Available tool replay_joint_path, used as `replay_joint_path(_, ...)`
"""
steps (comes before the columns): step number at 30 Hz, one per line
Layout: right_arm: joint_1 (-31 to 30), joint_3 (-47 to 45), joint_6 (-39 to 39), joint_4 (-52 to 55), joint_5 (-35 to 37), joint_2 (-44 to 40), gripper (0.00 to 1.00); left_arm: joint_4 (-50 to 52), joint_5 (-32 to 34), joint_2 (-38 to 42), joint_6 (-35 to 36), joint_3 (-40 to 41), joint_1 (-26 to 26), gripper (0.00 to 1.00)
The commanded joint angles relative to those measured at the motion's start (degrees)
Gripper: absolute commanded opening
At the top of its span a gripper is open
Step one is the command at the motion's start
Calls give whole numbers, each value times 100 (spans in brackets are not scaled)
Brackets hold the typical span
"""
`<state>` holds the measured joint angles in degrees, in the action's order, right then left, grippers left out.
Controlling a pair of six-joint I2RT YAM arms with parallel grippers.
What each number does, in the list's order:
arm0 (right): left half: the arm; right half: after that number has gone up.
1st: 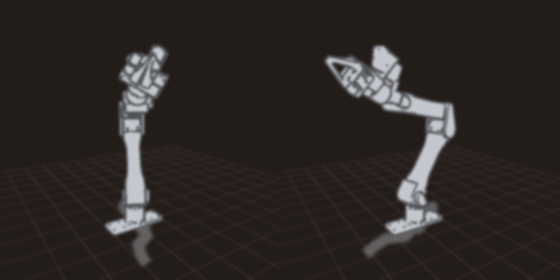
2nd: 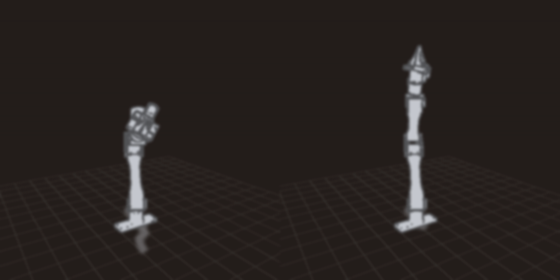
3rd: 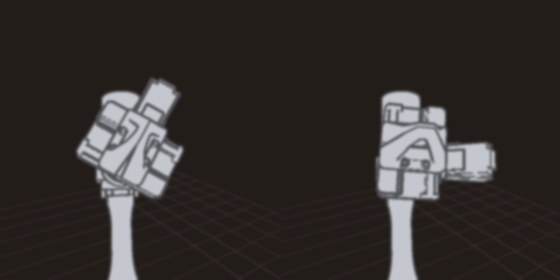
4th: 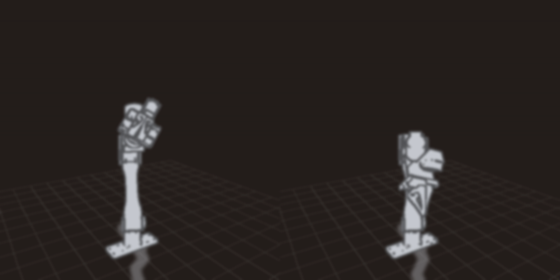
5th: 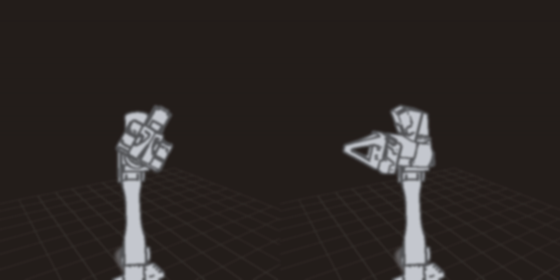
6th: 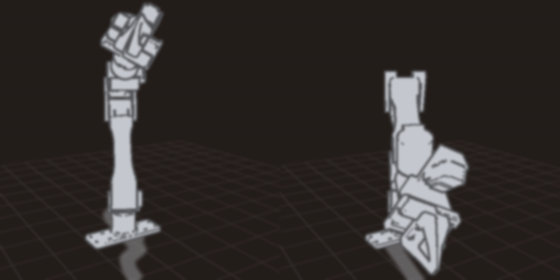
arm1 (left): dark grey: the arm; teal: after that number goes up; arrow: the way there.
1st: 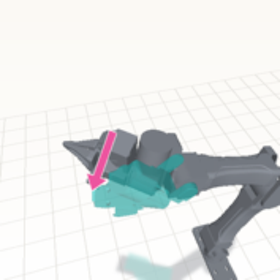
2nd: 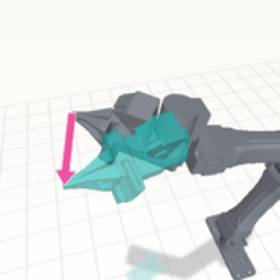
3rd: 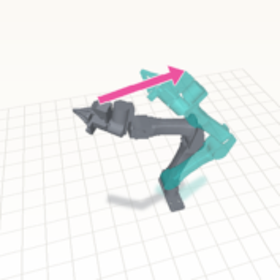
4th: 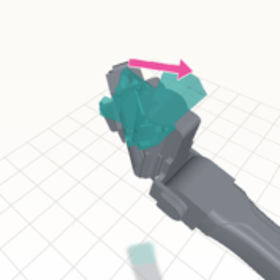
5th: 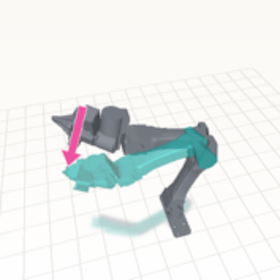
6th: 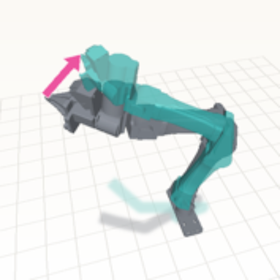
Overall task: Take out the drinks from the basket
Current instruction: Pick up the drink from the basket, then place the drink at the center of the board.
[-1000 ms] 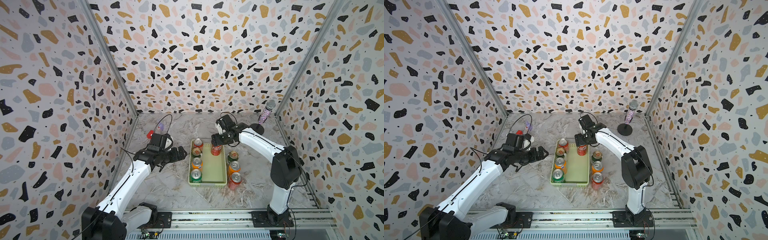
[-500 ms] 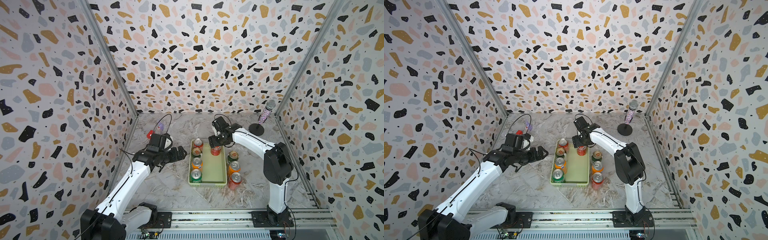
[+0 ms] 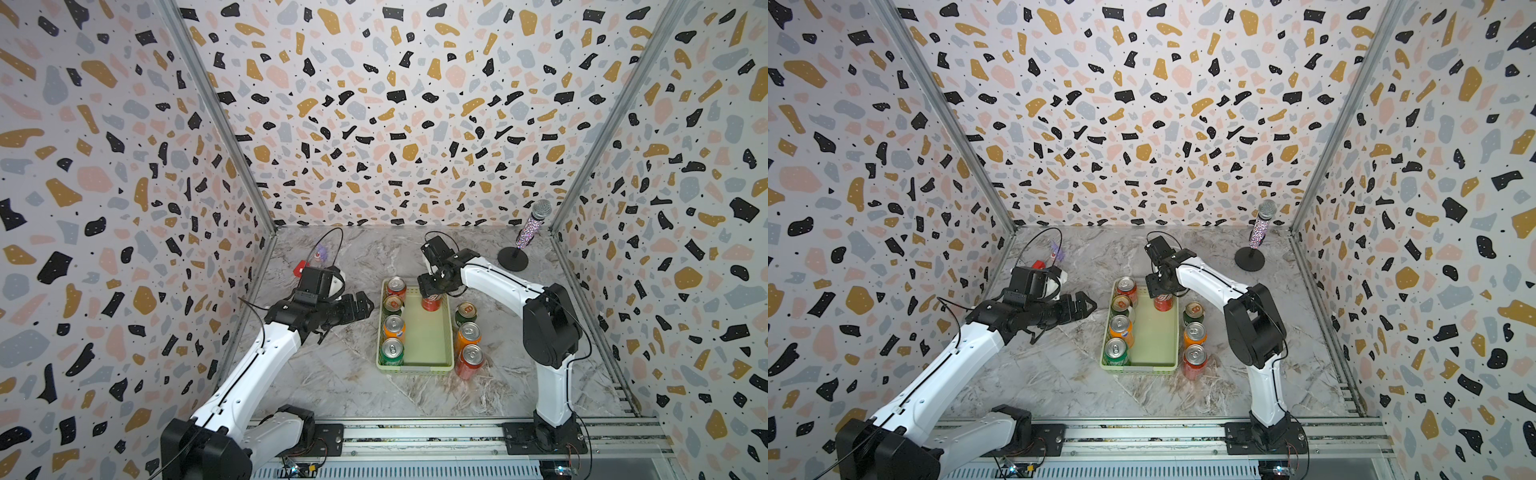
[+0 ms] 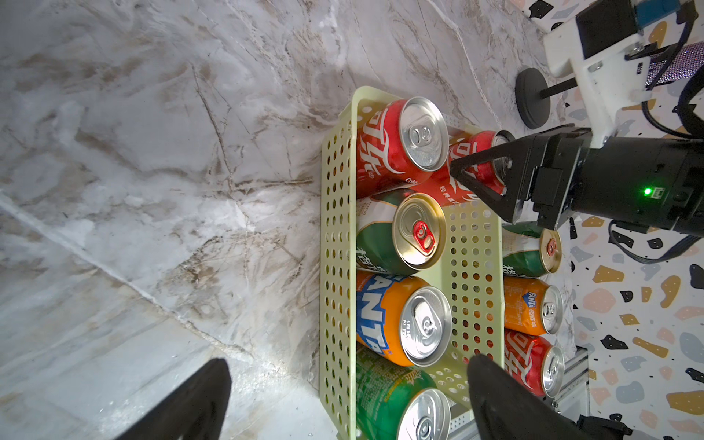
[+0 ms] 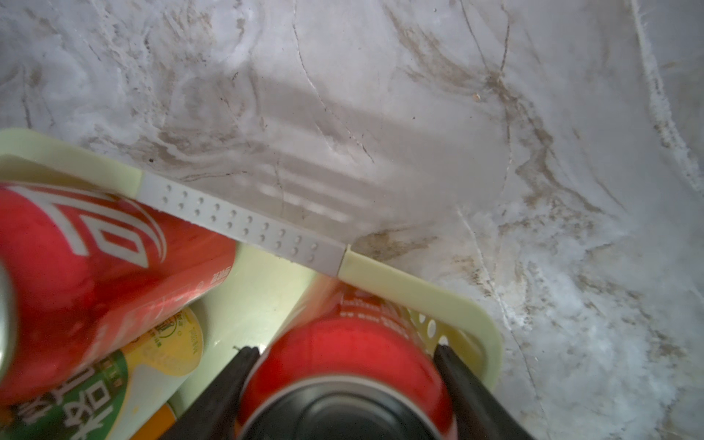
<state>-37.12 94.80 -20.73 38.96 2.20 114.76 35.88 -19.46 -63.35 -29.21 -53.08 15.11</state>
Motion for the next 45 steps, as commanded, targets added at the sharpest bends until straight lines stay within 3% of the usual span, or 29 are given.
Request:
replay_joint_path(1, -58, 89, 1, 113, 9, -156, 60, -126, 4, 55, 38, 43, -33, 100)
replay_joint_path(8, -58, 83, 69, 191, 88, -627, 37, -125, 48, 71, 38, 35, -26, 100)
replay_joint_path(14, -43, 99, 148, 225, 122, -1178, 27, -129, 61, 12, 33, 35, -26, 100)
replay_joint_path(29, 692, -168, 475, 500, 445, -2180, 25, -125, -27, -152, 46, -9, -26, 100)
replay_joint_path(45, 963, -1077, 185, -37, 85, -1712, 27, -262, -187, -156, -20, 52, -26, 100)
